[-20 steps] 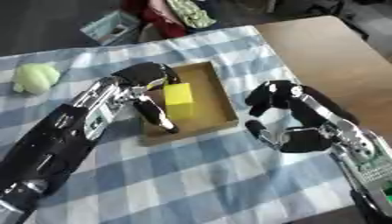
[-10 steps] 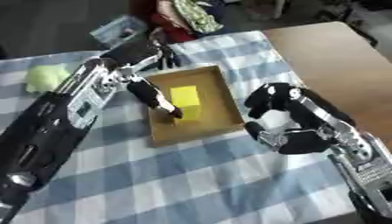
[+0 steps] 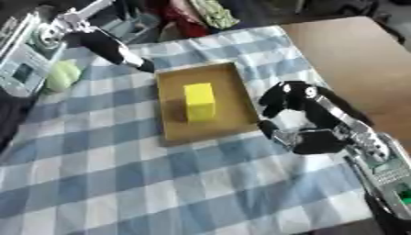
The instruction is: Pick up objects on the table and place them in the box.
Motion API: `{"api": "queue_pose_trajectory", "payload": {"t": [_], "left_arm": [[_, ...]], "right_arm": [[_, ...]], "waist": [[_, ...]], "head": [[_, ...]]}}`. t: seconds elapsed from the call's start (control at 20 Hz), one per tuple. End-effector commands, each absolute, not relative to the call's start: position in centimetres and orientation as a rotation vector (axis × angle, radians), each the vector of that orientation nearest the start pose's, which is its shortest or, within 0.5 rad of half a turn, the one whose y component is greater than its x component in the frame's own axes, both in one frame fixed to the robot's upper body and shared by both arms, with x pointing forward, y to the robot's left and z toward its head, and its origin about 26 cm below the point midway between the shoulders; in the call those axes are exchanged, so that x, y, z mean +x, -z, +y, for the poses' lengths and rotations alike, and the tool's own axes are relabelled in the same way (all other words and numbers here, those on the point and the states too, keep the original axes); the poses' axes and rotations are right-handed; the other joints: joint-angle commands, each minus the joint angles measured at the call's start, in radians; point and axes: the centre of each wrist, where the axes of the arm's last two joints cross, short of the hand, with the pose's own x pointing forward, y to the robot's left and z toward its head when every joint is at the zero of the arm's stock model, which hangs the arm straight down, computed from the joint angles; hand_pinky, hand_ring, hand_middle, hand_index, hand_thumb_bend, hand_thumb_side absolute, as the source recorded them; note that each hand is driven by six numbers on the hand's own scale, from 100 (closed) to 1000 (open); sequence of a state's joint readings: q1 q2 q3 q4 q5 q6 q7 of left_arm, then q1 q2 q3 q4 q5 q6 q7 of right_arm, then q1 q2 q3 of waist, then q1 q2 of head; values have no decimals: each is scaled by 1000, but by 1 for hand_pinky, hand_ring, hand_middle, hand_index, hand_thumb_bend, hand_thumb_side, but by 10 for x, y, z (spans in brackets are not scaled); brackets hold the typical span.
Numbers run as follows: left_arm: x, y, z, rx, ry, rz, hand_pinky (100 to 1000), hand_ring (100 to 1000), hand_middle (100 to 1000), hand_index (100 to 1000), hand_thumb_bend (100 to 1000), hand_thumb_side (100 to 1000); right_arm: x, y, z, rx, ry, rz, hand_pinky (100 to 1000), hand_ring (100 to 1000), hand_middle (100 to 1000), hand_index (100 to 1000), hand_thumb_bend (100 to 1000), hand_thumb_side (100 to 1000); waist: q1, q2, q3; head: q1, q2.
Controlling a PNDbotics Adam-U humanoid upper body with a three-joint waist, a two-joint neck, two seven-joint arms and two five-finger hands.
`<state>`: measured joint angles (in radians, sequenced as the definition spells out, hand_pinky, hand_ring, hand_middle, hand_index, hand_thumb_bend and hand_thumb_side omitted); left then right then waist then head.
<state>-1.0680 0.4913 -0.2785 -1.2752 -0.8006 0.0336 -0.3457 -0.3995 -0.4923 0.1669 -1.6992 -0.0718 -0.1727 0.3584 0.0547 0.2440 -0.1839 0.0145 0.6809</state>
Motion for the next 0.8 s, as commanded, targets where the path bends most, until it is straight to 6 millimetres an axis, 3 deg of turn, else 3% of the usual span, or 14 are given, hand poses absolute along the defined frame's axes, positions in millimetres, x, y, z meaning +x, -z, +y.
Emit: {"api": "queue_pose_trajectory", "payload": {"t": [0.05,0.15,0.2,0.25,0.8], "left_arm": [[442,-328,233,1183,1356,-1711,698,599,609,771,865,417],[445,-325,246,1217,1337,-1676,698,600,609,773,858,409],[447,-323,253,1239,1321,-1654,697,598,606,773,845,362],[450,-321,259,1257,1307,-1635,695,597,604,771,856,400],[474,-288,324,1407,1098,-1412,682,580,579,756,845,361]], "right_arm": [[348,-173,-274,42,-1004,-2044,608,606,647,673,277,213],[348,-174,-274,43,-1004,-2046,608,606,646,673,277,213],[348,-173,-273,44,-1003,-2046,608,606,646,673,278,209],[348,-173,-273,45,-1003,-2047,607,605,645,673,276,213],[348,-173,-270,58,-996,-2055,607,604,643,673,278,216]], "waist": [[-3,-11,-4],[-3,-5,-9],[-3,-3,-12],[-4,-1,-15],[-9,23,-63]], "head": [[1,9],[-2,4],[-3,1],[-3,-2],[-10,-48]]}}
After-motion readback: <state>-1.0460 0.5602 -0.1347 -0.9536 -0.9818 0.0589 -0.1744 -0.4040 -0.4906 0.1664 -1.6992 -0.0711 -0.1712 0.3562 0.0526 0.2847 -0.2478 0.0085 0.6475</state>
